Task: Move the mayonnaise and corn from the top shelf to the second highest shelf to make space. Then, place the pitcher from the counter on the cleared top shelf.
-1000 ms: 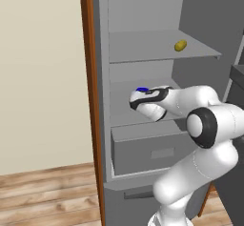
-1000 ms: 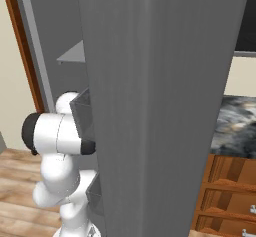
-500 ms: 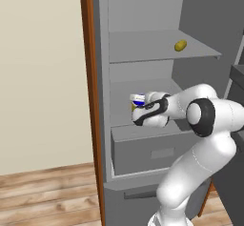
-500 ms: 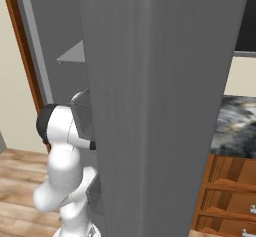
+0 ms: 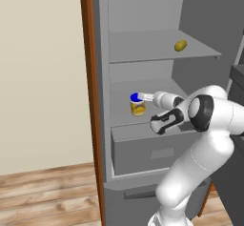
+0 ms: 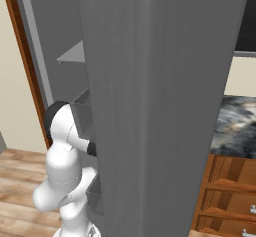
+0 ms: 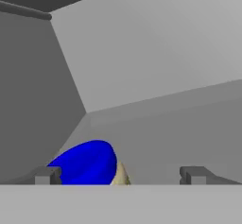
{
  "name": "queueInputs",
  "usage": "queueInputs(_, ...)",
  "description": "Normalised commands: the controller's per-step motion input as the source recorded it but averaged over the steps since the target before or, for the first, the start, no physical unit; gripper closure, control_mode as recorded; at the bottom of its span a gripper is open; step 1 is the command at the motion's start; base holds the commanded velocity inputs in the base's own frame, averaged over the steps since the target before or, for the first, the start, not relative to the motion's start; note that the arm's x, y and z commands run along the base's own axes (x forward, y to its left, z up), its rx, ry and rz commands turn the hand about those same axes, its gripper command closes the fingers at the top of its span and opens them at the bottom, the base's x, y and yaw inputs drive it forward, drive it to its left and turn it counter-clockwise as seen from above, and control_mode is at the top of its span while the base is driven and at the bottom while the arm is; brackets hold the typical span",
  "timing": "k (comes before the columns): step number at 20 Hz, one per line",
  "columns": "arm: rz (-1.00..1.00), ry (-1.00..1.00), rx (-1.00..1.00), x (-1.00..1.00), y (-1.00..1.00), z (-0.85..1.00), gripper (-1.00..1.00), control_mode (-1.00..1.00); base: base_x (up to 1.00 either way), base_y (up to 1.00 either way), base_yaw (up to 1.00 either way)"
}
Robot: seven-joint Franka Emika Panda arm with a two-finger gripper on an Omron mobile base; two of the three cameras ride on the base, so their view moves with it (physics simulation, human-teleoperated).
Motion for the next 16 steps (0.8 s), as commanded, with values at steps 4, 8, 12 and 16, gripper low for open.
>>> queueInputs(4,0.0,0.01,0.0,0.0,0.0,0.72,-1.0,-1.0,0.0,0.0,0.0)
queueInputs(8,0.0,0.0,-0.04,-0.05,0.04,0.69,-1.0,-1.0,0.0,0.0,0.0)
queueInputs(12,0.0,0.12,-0.09,-0.28,0.07,0.61,-1.0,-1.0,0.0,0.0,0.0)
queueInputs(16,0.0,0.24,-0.13,-0.37,0.0,0.81,-1.0,-1.0,0.0,0.0,0.0)
